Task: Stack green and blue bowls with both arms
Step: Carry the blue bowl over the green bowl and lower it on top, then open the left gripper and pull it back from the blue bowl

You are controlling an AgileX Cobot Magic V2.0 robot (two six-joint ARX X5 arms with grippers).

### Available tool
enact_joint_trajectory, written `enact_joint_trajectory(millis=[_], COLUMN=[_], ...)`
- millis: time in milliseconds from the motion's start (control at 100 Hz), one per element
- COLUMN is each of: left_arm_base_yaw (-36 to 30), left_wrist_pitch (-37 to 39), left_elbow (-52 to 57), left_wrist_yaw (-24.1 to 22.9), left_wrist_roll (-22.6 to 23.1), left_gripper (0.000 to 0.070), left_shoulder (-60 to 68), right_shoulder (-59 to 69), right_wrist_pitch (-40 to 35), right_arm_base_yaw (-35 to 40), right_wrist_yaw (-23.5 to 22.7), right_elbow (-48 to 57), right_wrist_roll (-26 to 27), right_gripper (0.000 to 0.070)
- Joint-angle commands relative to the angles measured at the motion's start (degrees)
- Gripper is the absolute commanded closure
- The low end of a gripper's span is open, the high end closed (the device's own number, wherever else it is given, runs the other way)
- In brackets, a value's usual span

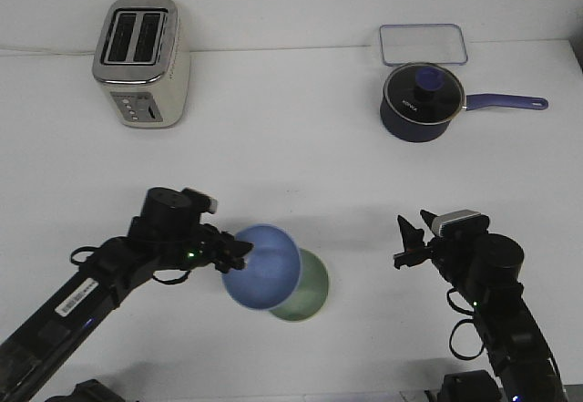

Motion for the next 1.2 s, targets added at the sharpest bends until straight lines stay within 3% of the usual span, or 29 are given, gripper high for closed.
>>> enact_joint_trajectory(millis=[0,180,380,420,500,540,750,830,930,1080,1190], left_arm_base_yaw=[-3.7,-8.5,-9.6,-9.7,-9.7,-9.7,-8.9,-7.4,-4.9,1.1,7.2], left_wrist_pitch=[1.8,4.8,6.4,6.8,7.2,7.5,6.3,3.6,1.8,4.1,4.9], left_elbow=[0.9,0.9,1.0,1.0,1.0,1.0,2.4,4.4,6.5,7.1,7.1], left_wrist_yaw=[-0.6,-2.7,-3.9,-3.9,-4.0,-4.0,-5.2,-10.0,-17.9,-29.1,-32.9], left_wrist_roll=[-1.6,-1.4,-0.3,-0.3,0.2,0.6,2.5,4.5,7.5,12.1,14.3], left_gripper=[0.0687,0.0687,0.0667,0.0596,0.0379,0.0323,0.0309,0.0298,0.022,0.0223,0.028], left_shoulder=[2.5,8.5,11.1,11.3,11.3,11.3,10.5,8.4,4.2,-4.4,-9.7], right_shoulder=[0.2,0.2,0.2,0.2,0.2,0.2,0.2,0.2,0.2,0.2,0.0], right_wrist_pitch=[0.4,0.3,0.3,0.4,0.4,0.4,0.5,0.5,0.5,0.6,0.6], right_arm_base_yaw=[0.0,0.0,0.0,0.0,0.0,0.0,0.0,0.0,0.0,0.0,0.0], right_wrist_yaw=[-0.2,-0.2,-0.2,-0.2,-0.2,-0.2,-0.2,-0.2,-0.1,0.0,0.0], right_elbow=[0.1,0.1,0.1,0.1,0.1,0.1,0.1,0.1,0.1,0.1,0.1], right_wrist_roll=[0.3,0.3,0.3,0.3,0.3,0.3,0.3,0.3,0.3,0.3,0.3], right_gripper=[0.0371,0.0371,0.0371,0.0371,0.0371,0.0371,0.0371,0.0371,0.0371,0.0371,0.0372])
